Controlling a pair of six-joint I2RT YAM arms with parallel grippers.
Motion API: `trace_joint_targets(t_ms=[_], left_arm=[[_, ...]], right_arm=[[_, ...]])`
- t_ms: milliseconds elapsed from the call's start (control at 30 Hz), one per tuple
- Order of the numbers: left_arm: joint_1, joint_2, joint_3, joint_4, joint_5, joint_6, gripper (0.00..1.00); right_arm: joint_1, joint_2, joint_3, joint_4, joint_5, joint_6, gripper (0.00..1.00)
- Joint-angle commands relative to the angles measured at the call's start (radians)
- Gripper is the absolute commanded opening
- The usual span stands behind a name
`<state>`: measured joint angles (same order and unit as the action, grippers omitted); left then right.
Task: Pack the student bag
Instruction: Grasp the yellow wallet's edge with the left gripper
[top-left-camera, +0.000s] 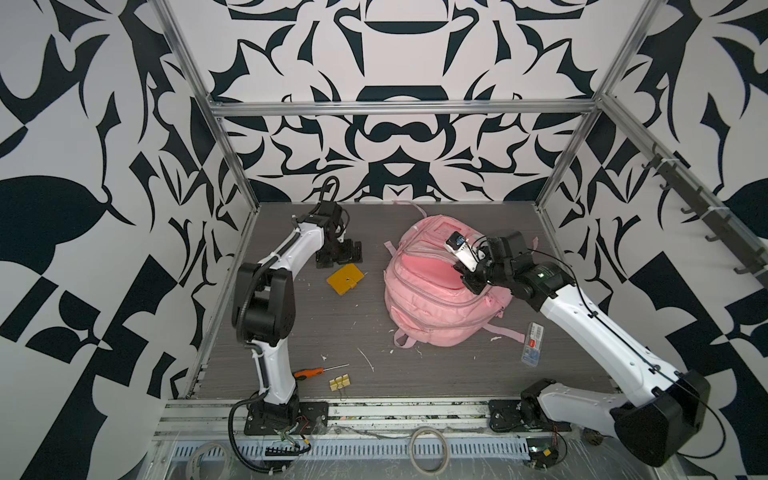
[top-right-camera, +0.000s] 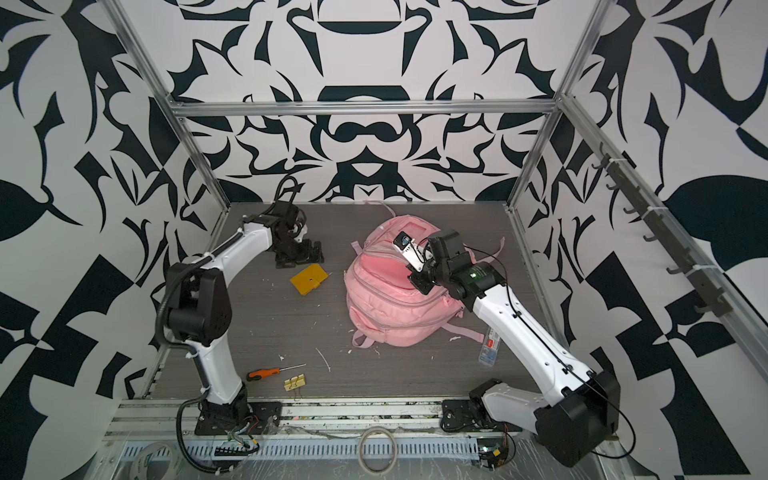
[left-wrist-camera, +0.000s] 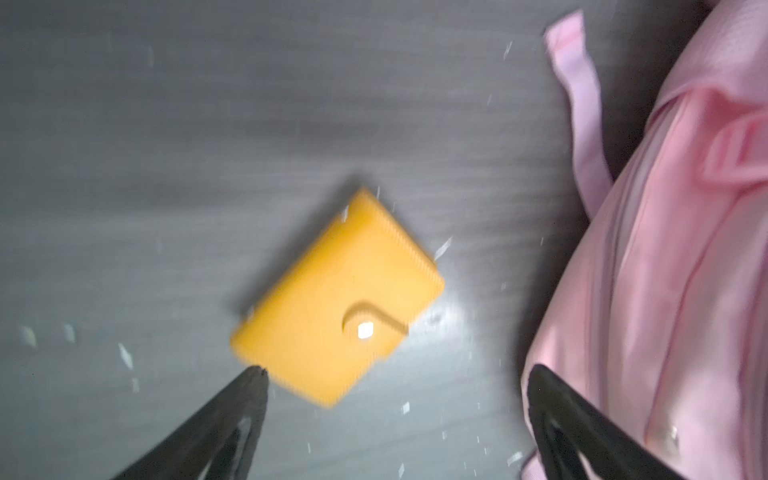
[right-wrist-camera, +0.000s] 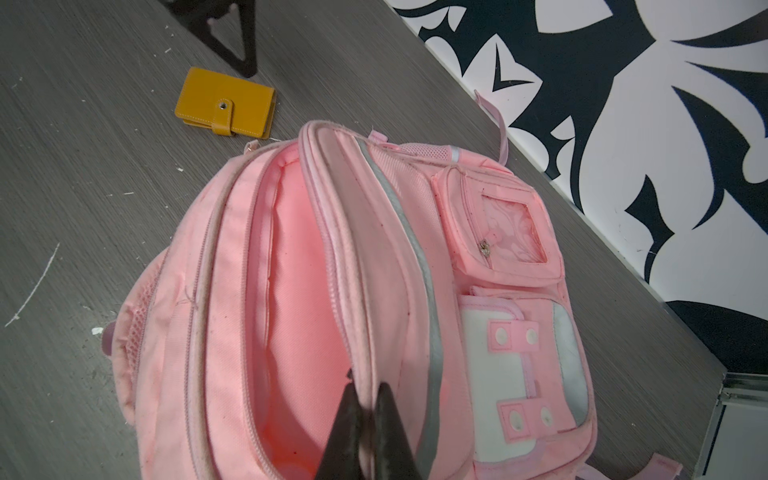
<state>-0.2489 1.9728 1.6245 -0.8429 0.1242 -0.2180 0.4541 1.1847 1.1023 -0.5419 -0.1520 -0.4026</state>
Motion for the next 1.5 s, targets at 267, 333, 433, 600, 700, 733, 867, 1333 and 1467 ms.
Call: trace_joint_targets(t_ms=[267,333,433,600,700,733,867,1333,1467], left_arm=[[0.02,0.25,0.132,-0.157,0.042,0.255,0.99],[0.02,0.253,0.093,-0.135,0.068,0.254,0.99],[0.017,0.234,0.022,-0.104,0.086,0.239,0.99],[0.012,0.15,-0.13,-0.046,0.113,0.191,0.95],[0.0,0.085,-0.231,-0.019,0.096,0.171,0.93],[-0.005,0.065,-0.263,-0.007,0.096,0.164,0.91],[-0.034,0.009,-0.369,0.05,0.039,0.113,0.79],[-0.053,-0.042,-0.429,0.125,0.022,-0.01,0.0],[-0.053,-0.1,-0.459,0.134,0.043,-0.027,0.0]], right_arm=[[0.002,-0.061,0.006,0.116,0.014,0.049,0.0],[0.002,-0.051,0.016,0.12,0.014,0.054,0.0],[0.003,-0.036,0.032,0.118,0.01,0.05,0.0],[0.003,-0.023,0.043,0.106,0.006,0.035,0.0],[0.003,-0.022,0.039,0.111,0.002,0.035,0.0],[0.003,-0.022,0.038,0.111,0.002,0.036,0.0],[0.003,-0.019,0.029,0.124,0.0,0.04,0.0],[0.003,-0.043,-0.014,0.156,0.0,0.057,0.0],[0.003,-0.053,-0.019,0.157,0.005,0.061,0.0]])
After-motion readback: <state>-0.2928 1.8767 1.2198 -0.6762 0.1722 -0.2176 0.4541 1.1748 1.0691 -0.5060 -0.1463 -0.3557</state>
